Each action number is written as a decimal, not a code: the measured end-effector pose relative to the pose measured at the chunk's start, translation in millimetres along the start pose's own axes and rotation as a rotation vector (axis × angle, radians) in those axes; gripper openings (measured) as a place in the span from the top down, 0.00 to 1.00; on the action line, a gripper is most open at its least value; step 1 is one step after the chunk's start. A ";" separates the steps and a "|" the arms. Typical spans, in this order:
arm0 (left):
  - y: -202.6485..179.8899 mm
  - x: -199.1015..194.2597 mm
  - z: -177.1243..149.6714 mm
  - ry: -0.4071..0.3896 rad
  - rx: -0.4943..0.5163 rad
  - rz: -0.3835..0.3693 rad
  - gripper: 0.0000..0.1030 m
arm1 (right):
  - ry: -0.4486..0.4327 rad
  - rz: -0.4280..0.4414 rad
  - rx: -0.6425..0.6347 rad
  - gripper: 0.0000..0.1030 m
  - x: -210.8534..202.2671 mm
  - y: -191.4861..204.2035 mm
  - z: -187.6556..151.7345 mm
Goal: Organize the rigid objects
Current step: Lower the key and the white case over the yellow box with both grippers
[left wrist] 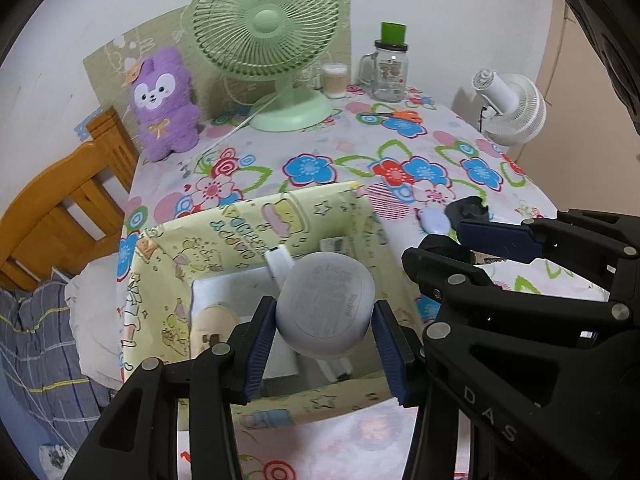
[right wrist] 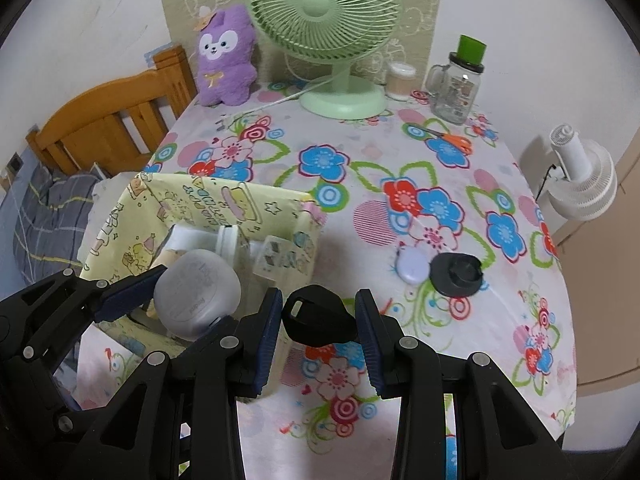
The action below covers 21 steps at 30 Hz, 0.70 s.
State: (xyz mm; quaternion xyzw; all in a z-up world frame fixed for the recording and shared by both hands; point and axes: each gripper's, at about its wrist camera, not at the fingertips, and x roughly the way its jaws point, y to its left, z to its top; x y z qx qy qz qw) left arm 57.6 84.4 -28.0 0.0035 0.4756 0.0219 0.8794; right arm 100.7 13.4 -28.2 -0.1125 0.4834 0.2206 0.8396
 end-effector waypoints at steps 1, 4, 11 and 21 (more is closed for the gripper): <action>3.1 0.5 -0.1 0.002 -0.004 0.001 0.51 | 0.003 0.002 -0.004 0.61 2.0 2.9 1.8; 11.9 2.2 -0.3 0.005 -0.015 0.002 0.51 | 0.008 0.006 -0.016 0.61 6.7 11.0 6.8; 35.1 8.6 -1.2 0.012 -0.049 0.020 0.51 | 0.032 0.028 -0.043 0.61 18.9 30.1 19.4; 59.7 28.2 -1.0 0.053 -0.087 0.029 0.51 | 0.067 0.057 -0.049 0.61 47.5 48.2 32.6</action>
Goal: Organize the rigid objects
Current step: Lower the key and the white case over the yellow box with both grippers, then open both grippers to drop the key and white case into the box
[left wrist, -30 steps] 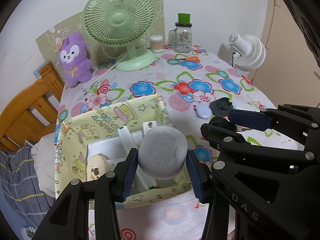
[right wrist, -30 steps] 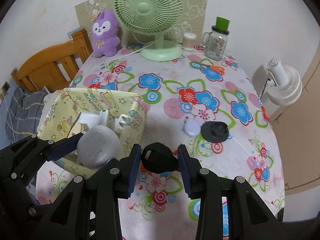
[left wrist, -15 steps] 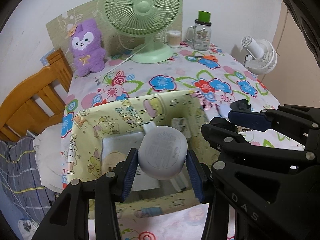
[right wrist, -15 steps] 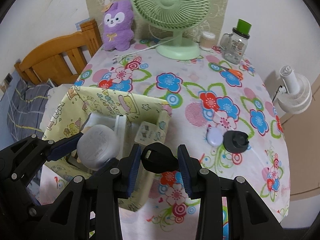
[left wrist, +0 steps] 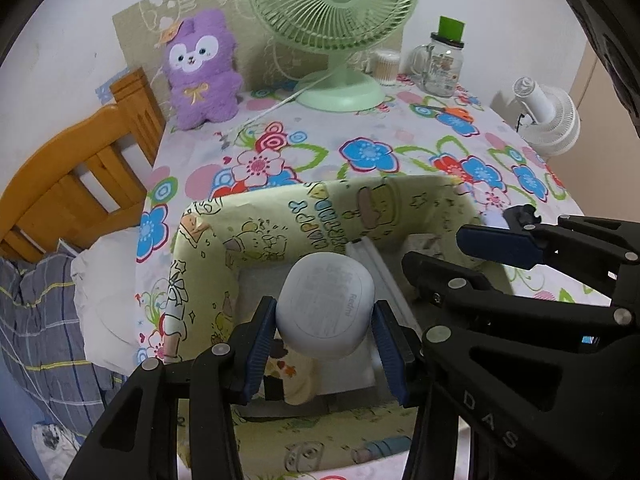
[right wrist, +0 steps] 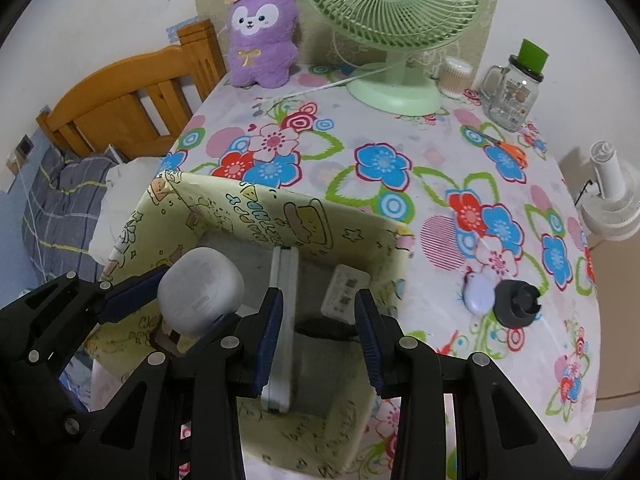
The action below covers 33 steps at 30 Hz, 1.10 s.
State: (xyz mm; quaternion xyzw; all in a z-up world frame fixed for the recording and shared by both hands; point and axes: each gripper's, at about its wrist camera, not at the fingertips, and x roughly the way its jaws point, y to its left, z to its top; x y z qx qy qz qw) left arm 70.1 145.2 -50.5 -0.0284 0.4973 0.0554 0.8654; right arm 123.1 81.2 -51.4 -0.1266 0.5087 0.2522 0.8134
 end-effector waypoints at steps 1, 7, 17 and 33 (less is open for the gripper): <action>1.8 3.7 1.1 0.006 -0.003 -0.001 0.51 | 0.003 0.000 0.001 0.61 2.9 0.4 1.0; 2.6 16.9 4.1 0.028 -0.001 -0.001 0.51 | 0.007 -0.008 0.001 0.61 14.1 -1.2 3.7; 2.9 21.0 8.0 0.043 -0.033 -0.027 0.31 | -0.011 -0.005 -0.024 0.56 10.3 -3.5 5.8; -19.7 -14.0 2.5 -0.011 0.006 -0.022 0.15 | -0.054 -0.017 0.037 0.29 -24.6 -16.2 -10.0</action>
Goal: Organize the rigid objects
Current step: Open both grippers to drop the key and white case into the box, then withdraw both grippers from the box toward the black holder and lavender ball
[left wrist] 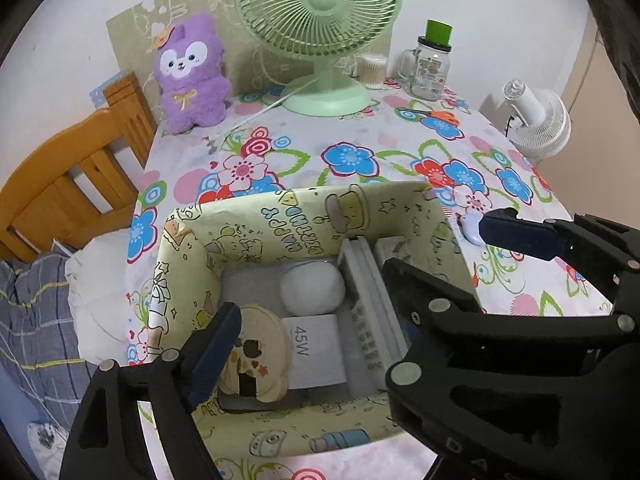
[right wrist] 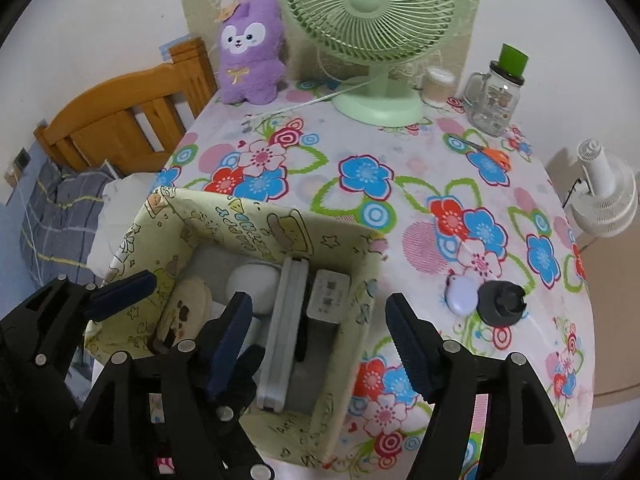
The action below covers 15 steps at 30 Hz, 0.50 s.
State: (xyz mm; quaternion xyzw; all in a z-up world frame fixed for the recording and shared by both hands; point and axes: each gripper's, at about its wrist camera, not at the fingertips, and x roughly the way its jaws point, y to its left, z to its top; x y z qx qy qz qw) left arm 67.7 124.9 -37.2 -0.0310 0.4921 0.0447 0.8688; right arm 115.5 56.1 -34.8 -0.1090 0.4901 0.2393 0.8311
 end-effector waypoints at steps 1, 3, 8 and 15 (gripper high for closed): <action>-2.4 -1.3 -0.6 -0.001 0.004 0.001 0.15 | 0.002 -0.001 0.006 0.29 -1.3 -2.2 -1.5; -7.0 -3.0 -1.3 0.000 0.009 0.000 0.14 | 0.007 -0.004 0.013 0.29 -3.6 -5.7 -4.2; -19.4 -7.1 -3.0 0.002 0.015 -0.007 0.13 | 0.005 -0.020 0.027 0.28 -13.1 -14.9 -11.8; -39.0 -13.6 -5.0 -0.010 0.047 0.006 0.12 | -0.003 -0.054 0.036 0.28 -22.7 -28.8 -19.5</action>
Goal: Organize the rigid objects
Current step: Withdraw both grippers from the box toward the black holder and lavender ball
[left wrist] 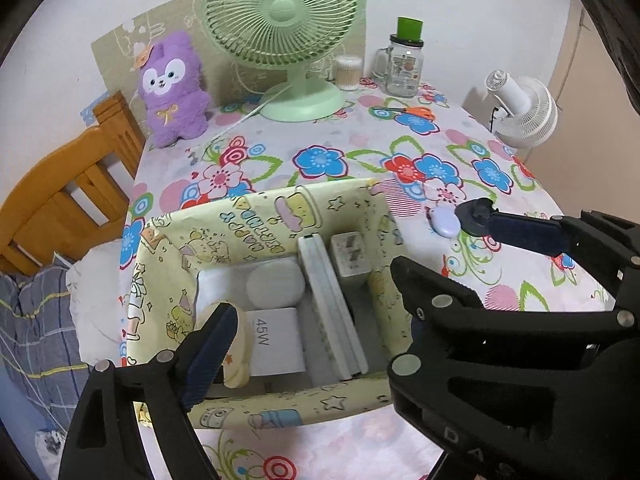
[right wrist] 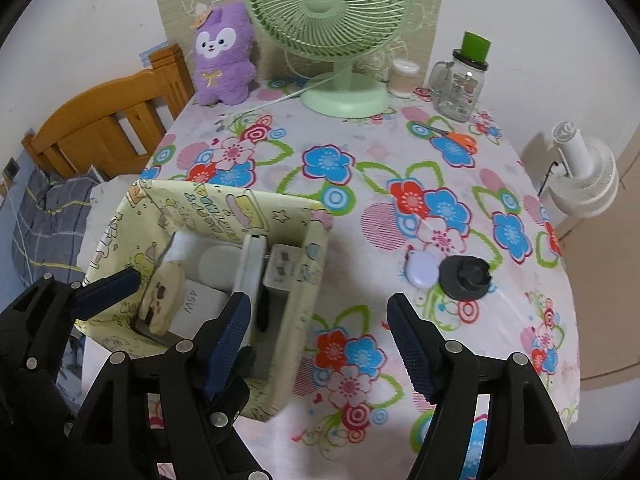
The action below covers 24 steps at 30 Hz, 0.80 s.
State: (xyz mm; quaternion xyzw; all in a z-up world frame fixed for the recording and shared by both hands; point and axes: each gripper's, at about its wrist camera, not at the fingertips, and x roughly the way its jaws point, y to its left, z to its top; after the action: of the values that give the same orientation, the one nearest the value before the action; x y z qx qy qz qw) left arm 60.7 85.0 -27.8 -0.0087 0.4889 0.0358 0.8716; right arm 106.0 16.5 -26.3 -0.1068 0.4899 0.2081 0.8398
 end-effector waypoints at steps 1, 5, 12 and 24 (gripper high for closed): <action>-3.6 -1.6 0.1 -0.005 0.006 0.004 0.12 | -0.001 -0.004 0.005 0.28 -1.8 -3.0 -1.3; -12.6 -4.2 1.1 -0.010 0.014 0.006 0.12 | -0.005 -0.012 0.025 0.28 -7.4 -13.2 -6.3; -30.0 -9.2 1.2 -0.017 0.034 0.001 0.12 | -0.014 -0.018 0.042 0.28 -15.4 -29.0 -13.7; -57.2 -18.9 1.3 -0.030 0.046 -0.042 0.12 | -0.039 -0.037 0.065 0.28 -32.6 -51.7 -26.4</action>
State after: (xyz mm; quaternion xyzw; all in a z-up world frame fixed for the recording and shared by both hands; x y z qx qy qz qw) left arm 56.1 27.0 -12.2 0.0016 0.4760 0.0064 0.8794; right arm 94.7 -47.6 -12.4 -0.0841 0.4777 0.1786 0.8560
